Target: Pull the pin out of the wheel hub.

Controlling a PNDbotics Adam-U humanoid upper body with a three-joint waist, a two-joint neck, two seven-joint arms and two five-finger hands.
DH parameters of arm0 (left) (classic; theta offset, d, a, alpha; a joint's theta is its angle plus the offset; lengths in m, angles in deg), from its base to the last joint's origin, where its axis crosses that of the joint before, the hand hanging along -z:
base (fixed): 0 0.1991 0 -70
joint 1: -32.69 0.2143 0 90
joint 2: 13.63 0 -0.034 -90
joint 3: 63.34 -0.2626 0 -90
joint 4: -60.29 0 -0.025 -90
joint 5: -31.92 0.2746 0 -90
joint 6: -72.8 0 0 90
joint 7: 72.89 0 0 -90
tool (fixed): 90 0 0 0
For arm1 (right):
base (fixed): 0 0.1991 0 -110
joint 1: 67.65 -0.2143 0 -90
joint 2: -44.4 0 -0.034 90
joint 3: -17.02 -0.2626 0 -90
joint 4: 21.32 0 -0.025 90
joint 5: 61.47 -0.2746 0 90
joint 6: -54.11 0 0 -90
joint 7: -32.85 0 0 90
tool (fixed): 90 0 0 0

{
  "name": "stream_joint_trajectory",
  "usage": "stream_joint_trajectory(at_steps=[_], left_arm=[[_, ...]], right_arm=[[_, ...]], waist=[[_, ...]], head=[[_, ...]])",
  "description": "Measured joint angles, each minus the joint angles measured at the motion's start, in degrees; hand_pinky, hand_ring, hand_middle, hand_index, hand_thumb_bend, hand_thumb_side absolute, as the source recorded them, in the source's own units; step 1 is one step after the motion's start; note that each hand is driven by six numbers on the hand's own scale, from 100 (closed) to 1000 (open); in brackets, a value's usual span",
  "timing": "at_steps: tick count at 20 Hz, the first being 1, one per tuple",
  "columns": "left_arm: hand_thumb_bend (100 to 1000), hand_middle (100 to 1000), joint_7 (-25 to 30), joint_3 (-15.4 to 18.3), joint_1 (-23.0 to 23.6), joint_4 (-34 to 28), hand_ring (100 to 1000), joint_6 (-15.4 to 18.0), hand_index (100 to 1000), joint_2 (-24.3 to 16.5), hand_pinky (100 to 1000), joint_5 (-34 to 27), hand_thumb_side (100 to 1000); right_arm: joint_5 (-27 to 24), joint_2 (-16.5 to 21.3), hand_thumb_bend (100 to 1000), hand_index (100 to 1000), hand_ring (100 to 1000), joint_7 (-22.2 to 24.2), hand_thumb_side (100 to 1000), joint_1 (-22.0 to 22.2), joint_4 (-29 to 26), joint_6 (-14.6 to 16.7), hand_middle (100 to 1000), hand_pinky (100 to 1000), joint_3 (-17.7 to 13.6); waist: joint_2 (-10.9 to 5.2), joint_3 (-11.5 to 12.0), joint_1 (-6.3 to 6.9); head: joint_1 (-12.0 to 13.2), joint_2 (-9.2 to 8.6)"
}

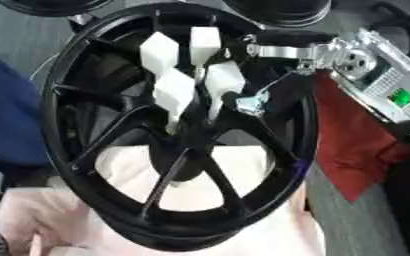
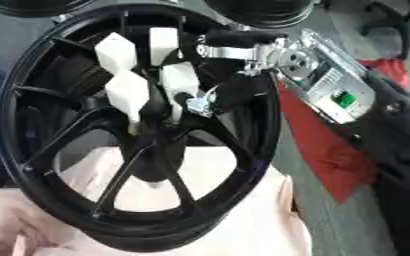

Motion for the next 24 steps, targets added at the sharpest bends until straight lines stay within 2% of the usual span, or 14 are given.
stream_joint_trajectory(at_steps=[8,11,14,18,19,21,24], left_arm=[[718,550,0.0,0.0,0.0,0.0,506,0.0,741,0.0,718,0.0,451],[718,550,0.0,0.0,0.0,0.0,507,0.0,740,0.0,719,0.0,452],[718,550,0.0,0.0,0.0,0.0,507,-0.1,739,0.0,719,0.0,452],[718,550,-0.1,0.0,0.0,0.0,507,-0.2,739,0.0,719,0.0,452],[718,550,-0.1,0.0,0.0,0.0,506,-0.2,738,0.0,720,0.0,452],[717,550,-0.1,0.0,0.0,0.0,506,-0.2,737,0.0,720,0.0,451],[718,550,-0.2,0.0,0.0,0.0,506,-0.3,737,0.0,721,0.0,449]], right_arm=[[-0.6,0.0,100,840,816,-0.8,396,0.4,0.0,-0.2,703,799,-0.2],[-1.6,0.0,100,759,780,-1.7,408,0.4,0.0,-0.7,621,770,-0.4],[-3.0,0.0,100,712,761,-2.9,397,0.4,0.0,-1.6,593,753,-0.4],[-4.5,0.0,100,712,761,-4.1,397,0.5,0.0,-2.3,593,753,-0.4],[-4.6,0.0,100,578,679,-4.2,437,0.5,0.0,-2.4,478,722,-0.4],[-5.2,0.0,100,518,638,-4.6,522,0.5,0.0,-2.2,438,701,-0.4],[-6.9,0.2,100,488,614,-5.5,497,0.4,0.0,-1.7,413,682,-0.8]], waist=[[0.2,0.0,0.0],[0.33,0.0,0.02],[0.34,0.0,0.05],[0.35,0.0,0.06],[0.35,0.0,0.06],[0.35,0.0,0.06],[0.35,0.0,0.1]], head=[[-0.4,0.0],[-0.5,0.0],[-0.8,0.0],[-1.0,0.0],[-1.0,0.0],[-1.1,0.0],[-1.4,0.0]])
